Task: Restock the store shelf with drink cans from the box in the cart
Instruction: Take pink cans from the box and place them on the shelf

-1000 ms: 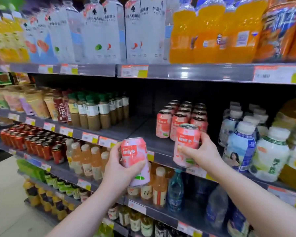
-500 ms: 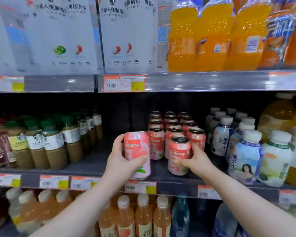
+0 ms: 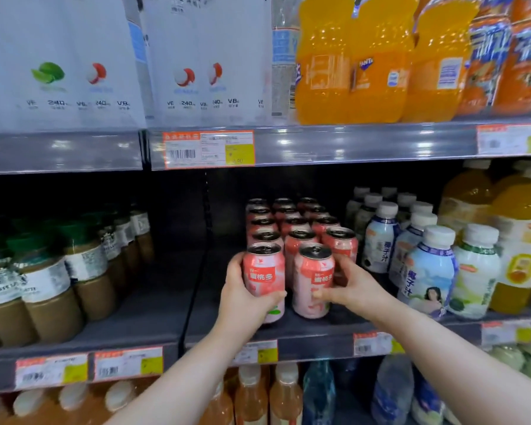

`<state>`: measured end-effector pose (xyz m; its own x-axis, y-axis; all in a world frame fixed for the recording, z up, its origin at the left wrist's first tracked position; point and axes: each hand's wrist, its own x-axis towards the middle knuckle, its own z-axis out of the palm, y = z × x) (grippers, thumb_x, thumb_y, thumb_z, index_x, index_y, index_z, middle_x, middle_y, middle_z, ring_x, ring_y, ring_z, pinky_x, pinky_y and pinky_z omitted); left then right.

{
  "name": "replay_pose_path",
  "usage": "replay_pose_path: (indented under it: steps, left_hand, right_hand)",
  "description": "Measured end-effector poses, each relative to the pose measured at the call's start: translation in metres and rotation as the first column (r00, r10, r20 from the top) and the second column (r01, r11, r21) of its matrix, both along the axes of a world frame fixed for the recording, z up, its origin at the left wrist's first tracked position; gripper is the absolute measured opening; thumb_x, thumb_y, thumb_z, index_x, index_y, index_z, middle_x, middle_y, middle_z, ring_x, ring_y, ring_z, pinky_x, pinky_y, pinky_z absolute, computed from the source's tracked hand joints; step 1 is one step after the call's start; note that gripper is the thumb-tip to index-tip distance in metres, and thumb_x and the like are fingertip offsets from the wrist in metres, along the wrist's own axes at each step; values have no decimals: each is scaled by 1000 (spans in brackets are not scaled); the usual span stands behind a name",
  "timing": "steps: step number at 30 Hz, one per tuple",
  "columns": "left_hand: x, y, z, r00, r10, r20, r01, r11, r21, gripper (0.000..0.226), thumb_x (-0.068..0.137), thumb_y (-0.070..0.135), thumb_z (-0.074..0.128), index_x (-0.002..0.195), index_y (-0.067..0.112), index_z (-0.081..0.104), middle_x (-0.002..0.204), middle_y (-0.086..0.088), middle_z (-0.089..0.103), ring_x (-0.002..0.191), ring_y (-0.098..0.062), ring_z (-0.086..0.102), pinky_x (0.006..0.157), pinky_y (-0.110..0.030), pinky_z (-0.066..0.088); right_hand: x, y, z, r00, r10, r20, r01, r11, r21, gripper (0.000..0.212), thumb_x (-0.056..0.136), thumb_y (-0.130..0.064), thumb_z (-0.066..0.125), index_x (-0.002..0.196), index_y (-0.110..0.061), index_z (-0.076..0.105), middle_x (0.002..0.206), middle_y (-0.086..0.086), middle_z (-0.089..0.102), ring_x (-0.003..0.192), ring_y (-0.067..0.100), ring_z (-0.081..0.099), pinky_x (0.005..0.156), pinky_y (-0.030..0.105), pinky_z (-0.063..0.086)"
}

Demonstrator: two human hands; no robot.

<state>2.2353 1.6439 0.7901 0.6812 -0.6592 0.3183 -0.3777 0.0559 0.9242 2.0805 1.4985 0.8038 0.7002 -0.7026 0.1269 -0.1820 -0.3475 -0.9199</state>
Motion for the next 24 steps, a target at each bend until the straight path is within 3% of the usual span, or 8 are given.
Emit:
replay_pose_path:
  steps: [2, 3, 5, 8, 12, 16, 19, 24]
  left_hand:
    - [-1, -4, -5, 1000, 18, 24, -18, 1000, -6, 85, 58, 12, 85, 122, 35, 34, 118, 1, 53, 101, -9, 58, 76, -16, 51]
    - [-2, -6, -7, 999, 30, 43, -31, 1000, 1, 87, 57, 13, 86, 124, 33, 34, 123, -2, 49, 106, -14, 56, 85, -27, 52]
    - [-4, -8, -8, 996, 43, 75, -45, 999, 18, 91, 56, 16, 87, 128, 31, 32, 127, -2, 44, 111, -17, 52, 92, -36, 50]
    - [-7, -10, -8, 991, 50, 121, -56, 997, 46, 96, 57, 22, 87, 131, 32, 27, 124, 4, 39, 113, -15, 48, 87, -28, 45]
    - [-6, -4, -10, 986, 42, 161, -62, 991, 122, 101, 54, 36, 84, 134, 38, 22, 121, 11, 38, 113, -11, 45, 92, -35, 47]
    - [-3, 0, -12, 987, 15, 160, -41, 986, 159, 90, 58, 35, 82, 131, 38, 30, 113, 16, 44, 97, -3, 49, 75, -22, 44]
    - [-4, -3, -11, 984, 21, 179, -55, 981, 185, 89, 58, 36, 81, 131, 35, 30, 113, 14, 43, 100, -8, 47, 80, -28, 43]
    - [-5, -6, -10, 988, -1, 152, -27, 982, 187, 92, 58, 33, 82, 133, 33, 30, 122, 7, 46, 106, -11, 49, 82, -30, 42]
  right_hand:
    - [1, 2, -1, 1000, -16, -3, 16, 1000, -5, 73, 68, -15, 81, 128, -32, 43, 107, -15, 63, 97, -3, 59, 73, 14, 48]
    - [1, 3, -1, 1000, -23, -3, 23, 1000, 1, 71, 69, -15, 80, 126, -34, 43, 106, -16, 63, 95, -3, 59, 72, 14, 48]
    - [2, 4, -1, 999, -40, -1, 40, 999, 10, 68, 69, -14, 79, 123, -34, 42, 105, -15, 63, 95, -1, 59, 73, 16, 48]
    - [5, 7, -3, 998, -55, 3, 55, 998, -5, 64, 69, -15, 79, 116, -36, 42, 105, -14, 62, 95, -1, 58, 75, 17, 48]
    - [6, 10, -3, 997, -83, 1, 83, 996, -31, 64, 69, -15, 80, 118, -34, 44, 101, -16, 58, 99, 6, 57, 86, 27, 50]
    - [5, 9, 0, 996, -89, -31, 88, 996, -23, 67, 69, -18, 81, 126, -28, 46, 103, -15, 56, 103, 9, 54, 91, 34, 51]
    - [5, 10, 1, 994, -102, -44, 100, 994, -36, 66, 69, -18, 80, 125, -27, 47, 98, -18, 55, 98, 7, 54, 86, 29, 50]
    - [5, 13, 2, 992, -112, -53, 110, 993, -35, 69, 71, -18, 79, 130, -27, 44, 101, -16, 57, 97, 6, 55, 88, 32, 52]
